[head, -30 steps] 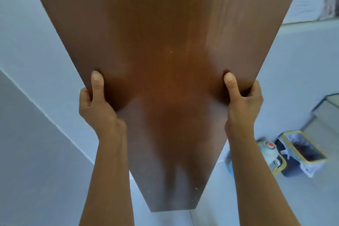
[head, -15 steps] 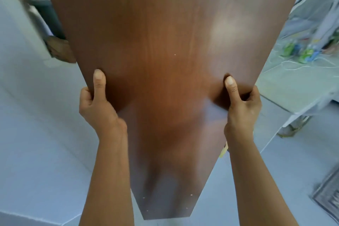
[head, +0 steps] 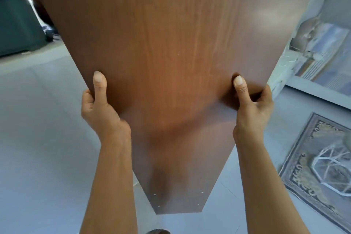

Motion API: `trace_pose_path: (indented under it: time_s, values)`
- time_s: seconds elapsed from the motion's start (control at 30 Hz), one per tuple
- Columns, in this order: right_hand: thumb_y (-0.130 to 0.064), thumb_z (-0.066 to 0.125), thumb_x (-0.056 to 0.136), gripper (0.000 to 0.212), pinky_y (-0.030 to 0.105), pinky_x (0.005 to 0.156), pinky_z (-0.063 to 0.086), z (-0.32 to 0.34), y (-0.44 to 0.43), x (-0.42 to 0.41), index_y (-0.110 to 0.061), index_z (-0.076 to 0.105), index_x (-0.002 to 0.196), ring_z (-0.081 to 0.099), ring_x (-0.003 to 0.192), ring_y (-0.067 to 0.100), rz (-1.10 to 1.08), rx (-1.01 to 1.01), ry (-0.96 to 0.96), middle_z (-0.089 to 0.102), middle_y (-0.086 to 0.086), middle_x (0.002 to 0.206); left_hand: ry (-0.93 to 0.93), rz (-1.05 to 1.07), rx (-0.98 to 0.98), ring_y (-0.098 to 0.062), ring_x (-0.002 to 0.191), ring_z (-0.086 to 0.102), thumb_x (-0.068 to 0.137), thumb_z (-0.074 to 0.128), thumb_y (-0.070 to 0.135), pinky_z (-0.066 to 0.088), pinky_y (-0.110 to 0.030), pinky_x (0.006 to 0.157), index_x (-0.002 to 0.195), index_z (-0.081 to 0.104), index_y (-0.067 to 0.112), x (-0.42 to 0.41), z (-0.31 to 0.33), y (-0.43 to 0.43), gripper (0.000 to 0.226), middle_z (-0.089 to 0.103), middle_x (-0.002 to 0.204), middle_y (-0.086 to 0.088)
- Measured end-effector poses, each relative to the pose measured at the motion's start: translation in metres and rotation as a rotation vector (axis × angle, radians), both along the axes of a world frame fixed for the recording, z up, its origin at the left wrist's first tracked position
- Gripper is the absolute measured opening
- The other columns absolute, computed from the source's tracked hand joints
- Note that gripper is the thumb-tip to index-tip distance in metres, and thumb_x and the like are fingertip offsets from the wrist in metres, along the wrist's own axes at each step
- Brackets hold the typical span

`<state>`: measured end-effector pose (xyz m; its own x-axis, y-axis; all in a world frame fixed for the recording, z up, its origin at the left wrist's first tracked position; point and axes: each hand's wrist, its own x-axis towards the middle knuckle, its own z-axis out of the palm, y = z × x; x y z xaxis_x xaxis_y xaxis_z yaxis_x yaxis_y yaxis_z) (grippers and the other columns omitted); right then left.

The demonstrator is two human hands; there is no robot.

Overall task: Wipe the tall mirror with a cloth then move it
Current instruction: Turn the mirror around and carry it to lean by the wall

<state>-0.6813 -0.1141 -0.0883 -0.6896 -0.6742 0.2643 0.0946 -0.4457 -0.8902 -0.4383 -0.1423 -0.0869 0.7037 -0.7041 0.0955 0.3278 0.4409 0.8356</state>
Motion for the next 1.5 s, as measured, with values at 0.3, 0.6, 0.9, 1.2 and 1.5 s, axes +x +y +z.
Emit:
trace_pose_path:
  time_s: [0.3,0.6,0.9,1.2,1.5]
  values:
    - [-0.037,0.078,0.075,0.03,0.013,0.071,0.045,-0.003,-0.04,-0.086,-0.019,0.059,0.088,0.058,0.073,0.001,-0.189,0.0,0.023,0.065,-0.007,0.081,0.048,-0.177,0.022,0.004,0.069,0.058,0.079,0.079,0.05,0.053,-0.023,0.086,0.065,0.058,0.025,-0.099,0.001,-0.086,0.036,0.063,0.075,0.02]
    - [-0.036,0.077,0.078,0.027,0.014,0.074,0.047,-0.004,-0.075,-0.181,-0.019,0.06,0.091,0.061,0.078,-0.001,-0.455,0.039,0.001,0.068,-0.014,0.084,0.018,-0.408,0.039,0.023,0.057,0.054,0.085,0.076,0.044,0.04,-0.017,0.08,0.075,0.059,0.029,-0.226,0.009,-0.174,0.024,0.062,0.058,0.037]
    - [-0.043,0.077,0.076,0.035,0.02,0.082,0.049,-0.013,-0.105,-0.268,-0.019,0.063,0.098,0.063,0.087,0.003,-0.566,0.067,-0.04,0.07,-0.008,0.095,0.017,-0.554,0.065,0.011,0.06,0.051,0.086,0.076,0.043,0.039,-0.014,0.079,0.067,0.046,0.026,-0.331,0.003,-0.229,0.039,0.056,0.058,0.029]
    - [-0.041,0.078,0.075,0.026,0.022,0.084,0.048,-0.011,-0.146,-0.312,-0.027,0.061,0.087,0.061,0.087,0.004,-0.71,0.052,-0.01,0.068,-0.007,0.095,0.023,-0.663,0.081,-0.001,0.105,0.058,0.086,0.071,0.052,0.035,-0.031,0.114,0.093,0.062,0.013,-0.396,-0.01,-0.299,0.041,0.067,0.101,0.017]
    - [-0.036,0.076,0.078,0.028,0.017,0.084,0.049,-0.014,-0.17,-0.329,-0.025,0.061,0.099,0.061,0.083,-0.006,-0.844,0.081,-0.019,0.067,-0.013,0.094,0.025,-0.837,0.103,-0.001,0.126,0.047,0.091,0.067,0.048,0.026,-0.033,0.119,0.103,0.066,0.022,-0.441,-0.01,-0.342,0.028,0.06,0.129,0.015]
